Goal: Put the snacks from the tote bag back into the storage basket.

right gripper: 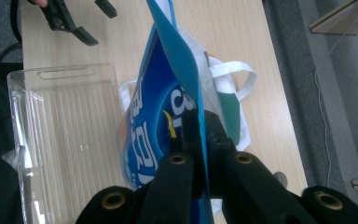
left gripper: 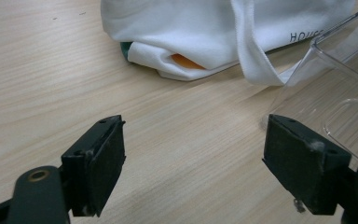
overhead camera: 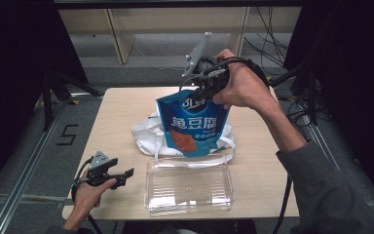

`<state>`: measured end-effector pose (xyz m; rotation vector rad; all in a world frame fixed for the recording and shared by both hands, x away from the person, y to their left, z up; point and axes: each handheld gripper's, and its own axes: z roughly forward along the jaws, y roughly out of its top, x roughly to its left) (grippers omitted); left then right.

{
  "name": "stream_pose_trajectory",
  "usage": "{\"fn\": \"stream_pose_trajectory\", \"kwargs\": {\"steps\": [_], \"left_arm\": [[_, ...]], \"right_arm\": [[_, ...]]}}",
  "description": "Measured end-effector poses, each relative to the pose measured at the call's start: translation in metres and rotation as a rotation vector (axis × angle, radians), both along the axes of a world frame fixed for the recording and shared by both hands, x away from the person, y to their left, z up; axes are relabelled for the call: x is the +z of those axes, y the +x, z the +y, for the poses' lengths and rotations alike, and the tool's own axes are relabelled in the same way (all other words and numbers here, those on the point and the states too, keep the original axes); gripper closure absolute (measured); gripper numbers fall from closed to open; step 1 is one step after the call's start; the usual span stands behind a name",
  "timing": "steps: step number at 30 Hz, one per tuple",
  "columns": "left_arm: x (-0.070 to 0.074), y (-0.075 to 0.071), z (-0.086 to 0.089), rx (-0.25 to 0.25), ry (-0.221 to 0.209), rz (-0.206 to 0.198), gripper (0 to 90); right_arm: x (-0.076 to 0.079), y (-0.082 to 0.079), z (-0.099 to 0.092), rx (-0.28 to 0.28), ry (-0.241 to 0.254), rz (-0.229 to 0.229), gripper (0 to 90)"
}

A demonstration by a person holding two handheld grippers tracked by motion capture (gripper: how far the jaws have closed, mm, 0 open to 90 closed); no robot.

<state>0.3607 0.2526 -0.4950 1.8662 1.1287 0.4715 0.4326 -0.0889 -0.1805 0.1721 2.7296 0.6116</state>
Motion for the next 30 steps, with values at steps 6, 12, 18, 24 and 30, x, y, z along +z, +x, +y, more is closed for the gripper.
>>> {"fn": "stream_pose_trajectory", "kwargs": {"steps": [6,12,18,24,30], "left_arm": [[0.000,0.001,0.001,0.001,0.002,-0.005,20.0],[0.000,0.001,0.002,0.005,-0.001,-0.004,20.1],[0.000,0.001,0.004,0.010,0.009,-0.007,20.0],[-0.001,0.001,0.003,0.013,0.003,0.002,20.1],[-0.001,0.002,0.003,0.006,0.010,-0.002,20.0]], "right_arm": [[-0.002,-0.010,0.004,0.020,0.000,0.010,90.0],[-0.006,-0.017,0.008,0.044,0.000,0.028,90.0],[-0.014,-0.024,0.010,0.069,0.010,0.060,90.0],[-0.030,-0.024,0.011,0.107,0.009,0.087,90.0],[-0.047,-0.023,0.013,0.119,-0.001,0.108,90.0]]}}
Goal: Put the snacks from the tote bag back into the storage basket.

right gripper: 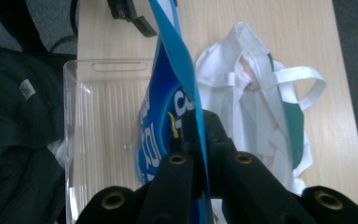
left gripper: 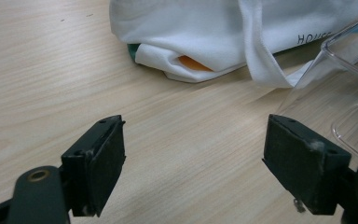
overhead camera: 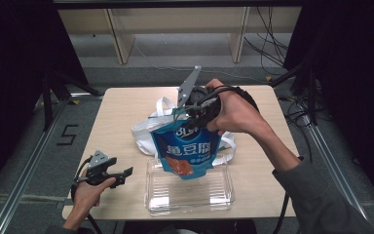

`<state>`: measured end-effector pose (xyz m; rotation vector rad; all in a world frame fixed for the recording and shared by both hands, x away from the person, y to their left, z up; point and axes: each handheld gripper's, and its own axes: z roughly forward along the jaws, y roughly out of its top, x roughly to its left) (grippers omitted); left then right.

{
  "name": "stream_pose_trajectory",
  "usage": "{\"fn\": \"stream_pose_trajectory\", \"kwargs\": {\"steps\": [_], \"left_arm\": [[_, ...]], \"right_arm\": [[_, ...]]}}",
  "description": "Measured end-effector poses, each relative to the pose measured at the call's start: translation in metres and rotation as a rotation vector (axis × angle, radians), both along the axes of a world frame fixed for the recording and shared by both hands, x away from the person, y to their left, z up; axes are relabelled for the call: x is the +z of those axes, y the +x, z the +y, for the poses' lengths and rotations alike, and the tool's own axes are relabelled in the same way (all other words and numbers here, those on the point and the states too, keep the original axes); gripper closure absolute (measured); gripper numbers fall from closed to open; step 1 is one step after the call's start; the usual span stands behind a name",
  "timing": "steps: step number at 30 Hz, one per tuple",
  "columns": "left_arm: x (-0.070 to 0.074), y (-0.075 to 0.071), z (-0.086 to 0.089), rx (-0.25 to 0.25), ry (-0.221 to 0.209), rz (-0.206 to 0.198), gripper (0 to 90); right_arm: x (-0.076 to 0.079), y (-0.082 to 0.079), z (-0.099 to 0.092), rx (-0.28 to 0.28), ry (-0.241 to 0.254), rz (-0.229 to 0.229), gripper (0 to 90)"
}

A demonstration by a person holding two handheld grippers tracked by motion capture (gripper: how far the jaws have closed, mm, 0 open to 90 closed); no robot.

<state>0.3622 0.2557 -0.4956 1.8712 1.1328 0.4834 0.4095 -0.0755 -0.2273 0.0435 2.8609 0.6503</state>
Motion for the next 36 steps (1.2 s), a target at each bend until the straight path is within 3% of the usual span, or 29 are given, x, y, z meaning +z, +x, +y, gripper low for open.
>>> {"fn": "stream_pose_trajectory", "kwargs": {"steps": [11,14,15,16,17,18,19,26,27,29,31,34,35,36], "left_arm": [[0.000,0.000,-0.001,-0.002,-0.006,0.004,20.0],[-0.001,0.000,0.000,-0.002,-0.003,0.010,20.0],[0.000,0.000,0.000,0.004,-0.003,0.006,20.0],[0.000,0.000,0.000,-0.002,-0.006,0.003,20.1],[0.000,0.000,0.000,-0.003,-0.005,0.005,20.0],[-0.001,-0.001,-0.001,0.004,-0.005,0.005,20.0],[-0.001,0.000,0.000,-0.001,-0.008,0.006,20.0],[-0.001,0.000,-0.001,-0.002,-0.001,0.007,20.0],[0.000,0.000,-0.001,-0.008,0.003,0.001,20.0],[-0.001,0.000,-0.001,-0.011,0.007,0.000,20.0],[-0.001,0.000,0.000,-0.006,0.007,0.007,20.0],[0.000,0.000,-0.001,-0.007,0.007,-0.003,20.1],[-0.001,0.000,-0.001,-0.005,0.005,-0.003,20.0],[-0.002,0.000,-0.001,-0.004,0.002,0.007,20.1]], "right_arm": [[-0.022,0.008,0.001,-0.012,0.010,0.041,90.0],[-0.027,0.009,0.000,-0.064,-0.003,0.065,90.0],[-0.030,0.012,0.000,-0.036,0.012,0.055,90.0],[-0.031,0.012,0.000,-0.046,0.009,0.058,90.0],[-0.032,0.011,-0.001,-0.077,-0.002,0.079,90.0],[-0.034,0.014,-0.001,-0.045,0.010,0.057,90.0],[-0.035,0.012,-0.001,-0.091,-0.003,0.083,90.0],[-0.045,0.014,-0.003,-0.068,0.003,0.093,90.0],[-0.046,0.016,-0.003,-0.032,0.020,0.076,90.0],[-0.048,0.014,-0.005,-0.069,0.013,0.093,90.0],[-0.049,0.016,-0.007,-0.034,0.028,0.083,90.0],[-0.049,0.013,-0.010,-0.068,0.027,0.109,89.7],[-0.050,0.016,-0.011,-0.035,0.049,0.094,88.5],[-0.051,0.015,-0.013,-0.040,0.057,0.096,85.6]]}}
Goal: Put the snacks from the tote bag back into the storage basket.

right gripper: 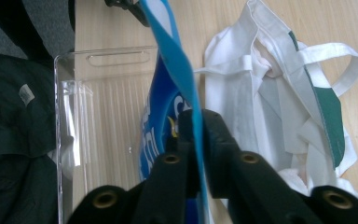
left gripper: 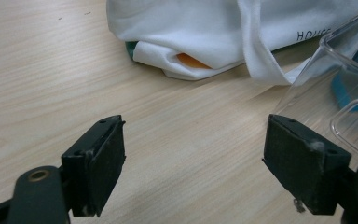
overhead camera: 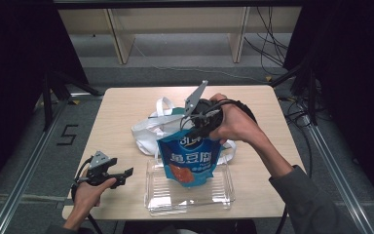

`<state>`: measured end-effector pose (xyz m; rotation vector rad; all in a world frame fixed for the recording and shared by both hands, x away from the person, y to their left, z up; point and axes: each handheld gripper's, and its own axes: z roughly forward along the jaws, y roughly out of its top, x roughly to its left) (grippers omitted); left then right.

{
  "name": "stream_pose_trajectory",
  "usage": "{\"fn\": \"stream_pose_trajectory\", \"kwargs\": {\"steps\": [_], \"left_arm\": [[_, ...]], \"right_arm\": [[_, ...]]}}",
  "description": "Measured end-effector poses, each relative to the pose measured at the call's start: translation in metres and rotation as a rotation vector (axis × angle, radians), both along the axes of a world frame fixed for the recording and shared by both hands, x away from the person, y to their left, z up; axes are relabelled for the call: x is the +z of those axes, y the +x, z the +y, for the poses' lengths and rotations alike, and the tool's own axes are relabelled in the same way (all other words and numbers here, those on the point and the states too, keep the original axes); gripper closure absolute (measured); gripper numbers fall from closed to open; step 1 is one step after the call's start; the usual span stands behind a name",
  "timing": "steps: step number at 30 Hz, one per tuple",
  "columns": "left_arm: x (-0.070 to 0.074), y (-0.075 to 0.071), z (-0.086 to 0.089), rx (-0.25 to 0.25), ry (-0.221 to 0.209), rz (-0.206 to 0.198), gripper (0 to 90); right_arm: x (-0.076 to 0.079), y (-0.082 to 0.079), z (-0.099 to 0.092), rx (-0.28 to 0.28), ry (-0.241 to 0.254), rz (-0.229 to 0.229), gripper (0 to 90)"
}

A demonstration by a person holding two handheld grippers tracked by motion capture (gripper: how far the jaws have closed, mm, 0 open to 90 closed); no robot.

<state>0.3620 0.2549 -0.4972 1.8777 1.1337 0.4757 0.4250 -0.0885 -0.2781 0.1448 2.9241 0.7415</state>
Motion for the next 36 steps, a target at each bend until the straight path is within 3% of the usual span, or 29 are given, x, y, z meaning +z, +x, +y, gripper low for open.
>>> {"fn": "stream_pose_trajectory", "kwargs": {"steps": [5,14,21,30,32,33,36], "left_arm": [[0.000,0.000,-0.001,-0.002,0.004,0.001,20.1],[0.000,0.000,-0.001,0.003,-0.001,-0.003,20.0],[0.000,0.000,0.000,0.001,0.008,-0.003,20.1],[0.000,0.001,0.000,0.005,0.007,-0.004,20.1],[0.001,0.001,0.000,0.005,0.006,-0.005,20.1],[0.000,0.001,0.000,0.003,0.008,-0.004,20.1],[0.000,0.001,0.000,0.009,-0.004,-0.003,20.1]], "right_arm": [[-0.001,-0.005,-0.006,0.003,0.027,-0.014,70.9],[0.008,-0.015,-0.024,-0.101,0.103,-0.070,49.1],[0.004,-0.021,-0.046,-0.165,0.163,-0.070,43.6],[-0.011,-0.026,-0.077,-0.241,0.201,-0.058,39.0],[-0.016,-0.028,-0.083,-0.237,0.187,-0.066,38.3],[-0.018,-0.030,-0.086,-0.261,0.184,-0.048,37.7],[-0.025,-0.030,-0.098,-0.279,0.200,-0.056,37.2]]}}
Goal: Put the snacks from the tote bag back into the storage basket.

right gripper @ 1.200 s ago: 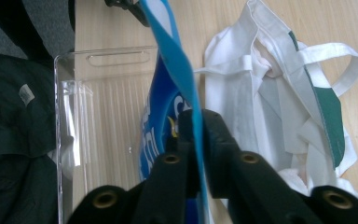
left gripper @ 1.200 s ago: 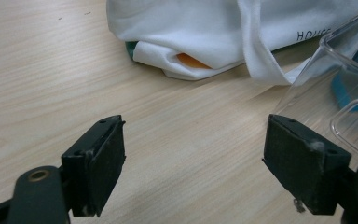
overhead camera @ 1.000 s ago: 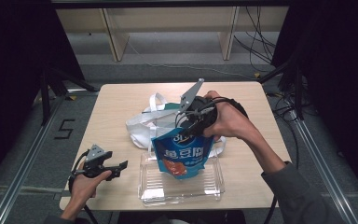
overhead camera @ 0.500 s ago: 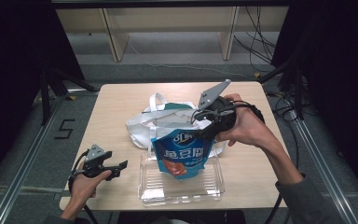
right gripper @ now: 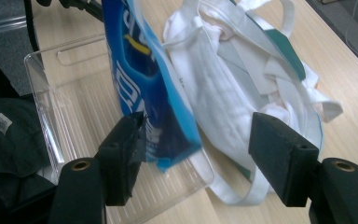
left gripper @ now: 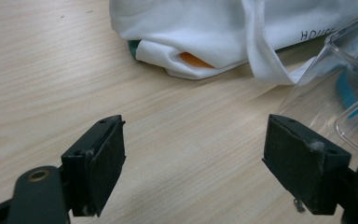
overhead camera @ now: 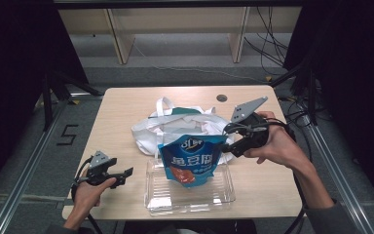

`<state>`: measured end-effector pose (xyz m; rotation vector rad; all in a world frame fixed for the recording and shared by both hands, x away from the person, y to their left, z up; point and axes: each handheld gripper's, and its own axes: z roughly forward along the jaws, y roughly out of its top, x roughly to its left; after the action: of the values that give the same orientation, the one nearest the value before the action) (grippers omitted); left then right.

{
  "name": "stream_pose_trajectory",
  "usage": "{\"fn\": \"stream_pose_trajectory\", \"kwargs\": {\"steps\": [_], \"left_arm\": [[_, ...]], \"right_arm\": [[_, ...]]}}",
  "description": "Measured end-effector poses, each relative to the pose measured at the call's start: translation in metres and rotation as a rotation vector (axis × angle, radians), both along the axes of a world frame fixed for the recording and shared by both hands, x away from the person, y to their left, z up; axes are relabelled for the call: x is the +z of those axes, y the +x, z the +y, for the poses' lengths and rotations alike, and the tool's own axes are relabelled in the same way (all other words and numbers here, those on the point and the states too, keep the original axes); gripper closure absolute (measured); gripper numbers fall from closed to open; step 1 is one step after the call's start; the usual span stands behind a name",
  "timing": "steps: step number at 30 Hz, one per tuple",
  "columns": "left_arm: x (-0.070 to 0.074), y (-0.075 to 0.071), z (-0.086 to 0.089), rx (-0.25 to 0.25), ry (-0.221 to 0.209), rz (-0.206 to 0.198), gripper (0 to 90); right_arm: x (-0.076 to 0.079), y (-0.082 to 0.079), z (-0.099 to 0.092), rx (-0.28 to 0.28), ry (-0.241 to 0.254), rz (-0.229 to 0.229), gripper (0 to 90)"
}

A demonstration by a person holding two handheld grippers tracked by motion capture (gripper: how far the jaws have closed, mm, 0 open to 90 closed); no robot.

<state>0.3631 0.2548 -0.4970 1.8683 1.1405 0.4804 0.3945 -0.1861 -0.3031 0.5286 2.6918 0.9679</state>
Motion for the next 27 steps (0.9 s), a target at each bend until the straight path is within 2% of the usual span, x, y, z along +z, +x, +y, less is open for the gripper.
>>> {"fn": "stream_pose_trajectory", "kwargs": {"steps": [2,3,4,6,7,9,11,13,14,15,16,17,21,23,24,27], "left_arm": [[0.000,-0.001,0.000,0.003,0.006,0.001,20.1],[0.000,0.000,0.000,0.003,0.004,0.004,20.0],[0.000,0.000,0.001,0.003,0.007,0.005,20.1],[0.000,0.000,0.000,0.006,0.005,0.004,20.1],[0.000,0.000,0.000,0.006,-0.004,0.001,20.1],[0.000,-0.001,0.001,0.005,0.004,0.003,20.1],[0.001,0.000,0.001,0.004,0.009,0.000,20.1],[0.001,0.000,0.001,0.005,0.008,-0.002,20.0],[0.000,0.000,0.001,0.003,0.004,0.001,20.1],[0.000,0.000,0.001,0.001,0.005,0.002,20.1],[0.001,0.000,0.001,0.001,0.010,0.001,20.1],[0.001,0.000,0.001,0.007,0.001,0.001,20.1],[0.001,0.000,0.001,0.001,0.009,0.000,20.1],[0.001,0.000,0.001,0.004,0.007,0.003,20.1],[0.001,0.000,0.001,0.004,0.007,0.002,20.1],[0.001,0.000,0.001,0.006,0.004,0.000,20.1]], "right_arm": [[-0.005,-0.001,-0.007,-0.012,0.014,0.004,37.0],[-0.007,-0.004,-0.010,-0.035,0.020,0.023,36.9],[-0.009,-0.004,-0.012,-0.020,0.024,0.020,36.8],[-0.014,-0.006,-0.017,-0.048,0.032,0.015,36.4],[-0.017,-0.007,-0.019,-0.060,0.031,0.011,36.2],[-0.022,-0.007,-0.023,-0.064,0.018,0.017,36.1],[-0.028,-0.009,-0.026,-0.094,0.011,0.022,36.0],[-0.036,-0.009,-0.032,-0.108,0.014,0.011,36.0],[-0.038,-0.009,-0.035,-0.119,0.014,0.031,35.9],[-0.043,-0.009,-0.037,-0.131,0.025,0.032,35.8],[-0.046,-0.007,-0.041,-0.129,0.015,0.036,35.8],[-0.051,-0.007,-0.043,-0.147,0.025,0.032,35.7],[-0.064,-0.007,-0.052,-0.192,0.037,0.048,35.3],[-0.070,-0.006,-0.058,-0.203,0.049,0.070,35.3],[-0.075,-0.006,-0.059,-0.217,0.075,0.053,35.0],[-0.081,-0.006,-0.065,-0.240,0.082,0.076,34.4]]}}
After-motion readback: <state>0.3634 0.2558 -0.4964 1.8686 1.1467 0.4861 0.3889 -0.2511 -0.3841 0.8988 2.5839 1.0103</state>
